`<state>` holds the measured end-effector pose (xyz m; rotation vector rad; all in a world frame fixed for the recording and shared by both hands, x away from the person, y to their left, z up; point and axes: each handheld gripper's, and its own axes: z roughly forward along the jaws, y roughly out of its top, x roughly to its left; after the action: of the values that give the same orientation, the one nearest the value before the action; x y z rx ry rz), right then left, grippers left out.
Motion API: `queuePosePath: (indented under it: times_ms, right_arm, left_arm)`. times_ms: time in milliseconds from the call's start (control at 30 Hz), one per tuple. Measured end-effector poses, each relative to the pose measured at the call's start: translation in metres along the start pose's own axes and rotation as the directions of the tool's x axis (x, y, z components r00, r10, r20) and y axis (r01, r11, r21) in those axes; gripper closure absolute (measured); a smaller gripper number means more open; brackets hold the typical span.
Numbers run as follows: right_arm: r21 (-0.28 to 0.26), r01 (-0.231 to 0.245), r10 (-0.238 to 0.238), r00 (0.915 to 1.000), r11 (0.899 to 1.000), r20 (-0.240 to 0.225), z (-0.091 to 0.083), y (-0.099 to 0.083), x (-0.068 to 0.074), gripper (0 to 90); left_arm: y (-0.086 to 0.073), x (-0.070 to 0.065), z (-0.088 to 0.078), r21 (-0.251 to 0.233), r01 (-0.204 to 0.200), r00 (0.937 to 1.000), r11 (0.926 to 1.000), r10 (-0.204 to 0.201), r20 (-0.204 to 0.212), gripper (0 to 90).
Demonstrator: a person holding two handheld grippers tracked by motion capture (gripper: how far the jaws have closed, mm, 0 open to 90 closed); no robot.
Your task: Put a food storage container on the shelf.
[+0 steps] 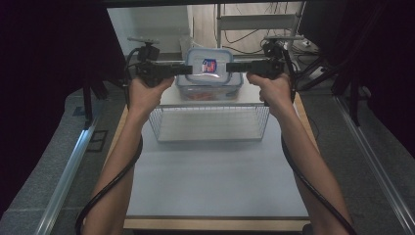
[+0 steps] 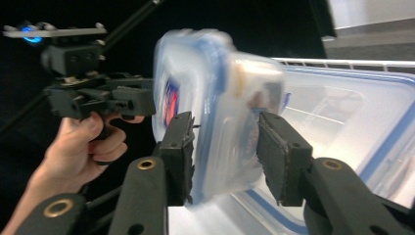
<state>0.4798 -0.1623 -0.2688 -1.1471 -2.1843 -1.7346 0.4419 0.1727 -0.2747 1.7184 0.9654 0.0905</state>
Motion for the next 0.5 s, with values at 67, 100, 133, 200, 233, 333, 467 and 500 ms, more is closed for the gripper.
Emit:
queuePosePath:
  times_ms: [67, 100, 133, 200, 233, 333, 467, 500]
  right_arm:
    - [-0.003, 0.006, -0.006, 0.9999, 1.000, 0.009, 0.0007, 0.0011, 0.0000, 56.8]
    - [0.001, 0.006, -0.006, 0.9999, 1.000, 0.010, 0.0006, 0.0017, -0.0004, 56.7]
    - [0.002, 0.005, -0.005, 0.9999, 1.000, 0.010, 0.0006, 0.0023, -0.0008, 56.6]
    - [0.001, 0.004, -0.004, 0.9999, 1.000, 0.016, 0.0012, 0.0034, -0.0015, 55.9]
    - [0.000, 0.005, -0.005, 0.9997, 1.000, 0.022, 0.0018, 0.0041, -0.0015, 55.3]
    - [-0.002, 0.002, -0.002, 0.9995, 1.000, 0.033, 0.0041, 0.0063, -0.0022, 54.1]
    - [-0.012, 0.003, -0.002, 0.9989, 1.000, 0.046, 0.0055, 0.0088, -0.0028, 53.4]
    - [-0.016, 0.010, -0.009, 0.9982, 1.000, 0.059, 0.0057, 0.0094, -0.0025, 53.3]
  left_arm:
    - [-0.0006, 0.0018, 0.0010, -0.009, 0.014, 0.9998, 0.9999, -0.014, 0.014, 56.2]
    - [-0.0007, 0.0028, 0.0012, -0.012, 0.018, 0.9997, 0.9998, -0.018, 0.019, 56.7]
    - [-0.0006, 0.0033, 0.0013, -0.012, 0.021, 0.9996, 0.9997, -0.020, 0.021, 57.1]
    - [-0.0005, 0.0026, 0.0023, -0.006, 0.015, 0.9998, 0.9999, -0.015, 0.014, 57.3]
    - [-0.0003, 0.0022, 0.0030, -0.002, 0.013, 0.9998, 0.9999, -0.013, 0.013, 56.7]
    - [-0.0001, 0.0006, 0.0047, 0.006, 0.017, 0.9999, 0.9998, -0.017, -0.004, 53.2]
    - [-0.0002, 0.0016, 0.0046, 0.005, 0.025, 0.9997, 0.9997, -0.025, 0.004, 51.5]
    - [-0.0001, 0.0014, 0.0046, 0.004, 0.026, 0.9996, 0.9996, -0.026, 0.008, 50.2]
